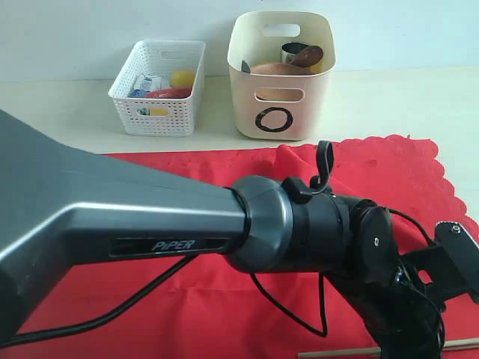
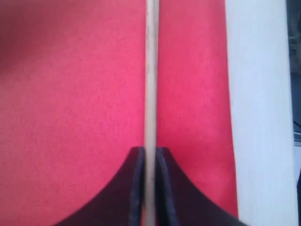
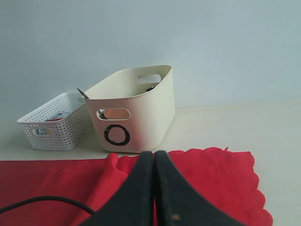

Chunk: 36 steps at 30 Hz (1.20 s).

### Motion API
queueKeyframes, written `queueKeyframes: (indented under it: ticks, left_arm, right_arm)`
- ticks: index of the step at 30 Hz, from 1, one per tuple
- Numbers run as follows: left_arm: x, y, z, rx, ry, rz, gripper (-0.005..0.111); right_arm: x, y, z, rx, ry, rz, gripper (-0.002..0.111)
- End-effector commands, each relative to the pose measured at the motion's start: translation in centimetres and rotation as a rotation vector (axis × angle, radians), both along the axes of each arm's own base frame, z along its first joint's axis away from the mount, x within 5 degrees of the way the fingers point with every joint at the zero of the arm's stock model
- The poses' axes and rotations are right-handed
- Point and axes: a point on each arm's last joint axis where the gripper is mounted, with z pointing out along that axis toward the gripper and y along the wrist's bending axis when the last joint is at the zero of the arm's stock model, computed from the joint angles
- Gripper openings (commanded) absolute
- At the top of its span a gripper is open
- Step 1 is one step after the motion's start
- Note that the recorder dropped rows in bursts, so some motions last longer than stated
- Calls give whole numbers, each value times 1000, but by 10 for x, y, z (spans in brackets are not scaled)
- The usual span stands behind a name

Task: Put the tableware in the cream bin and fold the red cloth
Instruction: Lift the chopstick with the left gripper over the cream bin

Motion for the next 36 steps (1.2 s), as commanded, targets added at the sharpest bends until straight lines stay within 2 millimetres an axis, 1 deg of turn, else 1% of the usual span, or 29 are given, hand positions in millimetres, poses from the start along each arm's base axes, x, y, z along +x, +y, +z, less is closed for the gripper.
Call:
queueKeyframes:
  ticks: [1, 8, 14, 17, 20, 24, 28, 30, 33, 36]
  left_arm:
    - [1, 2, 24, -31, -24, 6, 0]
    - [7, 8, 34, 9, -96, 37, 0]
    - [23, 18, 45, 54, -171, 101, 0]
    - [38, 26, 56, 63, -192, 150, 0]
    - [59, 38, 67, 64, -217, 218, 0]
    - [90, 57, 73, 72, -225, 293, 0]
    - [131, 80, 85, 30, -253, 404, 0]
    - [149, 88, 98, -9, -261, 472, 0]
    - [176, 98, 125, -104, -292, 556, 0]
    - [201, 105, 159, -254, -317, 653, 0]
  right_arm:
    - [0, 0, -1, -7, -9, 1, 0]
    - [0, 0, -1, -7, -9, 1, 0]
    - [0, 0, -1, -7, -9, 1, 0]
    - [0, 0, -1, -7, -9, 1, 0]
    - [0, 0, -1, -7, -9, 1, 0]
    - [0, 0, -1, -7, -9, 1, 0]
    - [0, 0, -1, -7, -9, 1, 0]
    - [0, 0, -1, -7, -9, 1, 0]
    - [0, 0, -1, -7, -9, 1, 0]
    - [0, 0, -1, -7, -9, 1, 0]
